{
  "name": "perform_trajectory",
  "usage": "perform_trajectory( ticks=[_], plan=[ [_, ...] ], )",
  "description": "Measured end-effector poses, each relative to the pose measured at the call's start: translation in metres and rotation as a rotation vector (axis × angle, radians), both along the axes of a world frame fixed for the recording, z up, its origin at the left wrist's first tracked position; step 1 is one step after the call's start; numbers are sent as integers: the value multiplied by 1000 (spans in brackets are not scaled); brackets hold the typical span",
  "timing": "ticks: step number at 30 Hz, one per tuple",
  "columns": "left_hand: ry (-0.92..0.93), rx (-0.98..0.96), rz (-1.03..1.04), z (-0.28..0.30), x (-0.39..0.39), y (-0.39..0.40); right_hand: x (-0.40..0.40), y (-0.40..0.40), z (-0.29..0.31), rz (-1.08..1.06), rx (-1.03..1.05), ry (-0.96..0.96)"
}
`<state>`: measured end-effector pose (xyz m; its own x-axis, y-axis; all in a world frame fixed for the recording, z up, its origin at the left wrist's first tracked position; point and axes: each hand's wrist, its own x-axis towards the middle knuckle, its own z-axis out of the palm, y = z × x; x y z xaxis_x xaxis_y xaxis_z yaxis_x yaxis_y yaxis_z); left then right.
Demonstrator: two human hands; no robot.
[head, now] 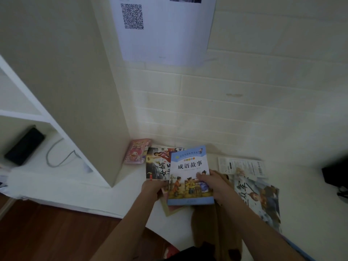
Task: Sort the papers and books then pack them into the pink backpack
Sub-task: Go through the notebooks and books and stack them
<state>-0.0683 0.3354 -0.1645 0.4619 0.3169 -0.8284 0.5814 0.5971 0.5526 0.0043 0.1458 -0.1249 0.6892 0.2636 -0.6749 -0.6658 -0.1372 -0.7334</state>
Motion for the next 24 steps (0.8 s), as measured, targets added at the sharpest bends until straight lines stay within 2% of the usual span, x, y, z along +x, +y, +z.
perform_trajectory(
  ticks=[4,8,10,12,14,19,24],
  plan=[
    [22,-56,-50,19,4,9,2,-5,3,-88,-21,-14],
    [12,85,-64,40,6,12,7,-11,4,-190,-7,4],
    [-18,363,-72,53,9,7,5,-15,6,-223,2,-4],
    [-64,778,-207,68,11,-1,5,-20,8,-237,-2,-33],
    [-164,1042,-265,83,14,-10,6,-26,8,-237,-8,-56],
    [-255,1334,-343,109,21,-33,4,-38,16,-268,-35,-106],
    [-209,1591,-703,122,25,-58,1,-45,17,-102,-188,-280]
  ],
)
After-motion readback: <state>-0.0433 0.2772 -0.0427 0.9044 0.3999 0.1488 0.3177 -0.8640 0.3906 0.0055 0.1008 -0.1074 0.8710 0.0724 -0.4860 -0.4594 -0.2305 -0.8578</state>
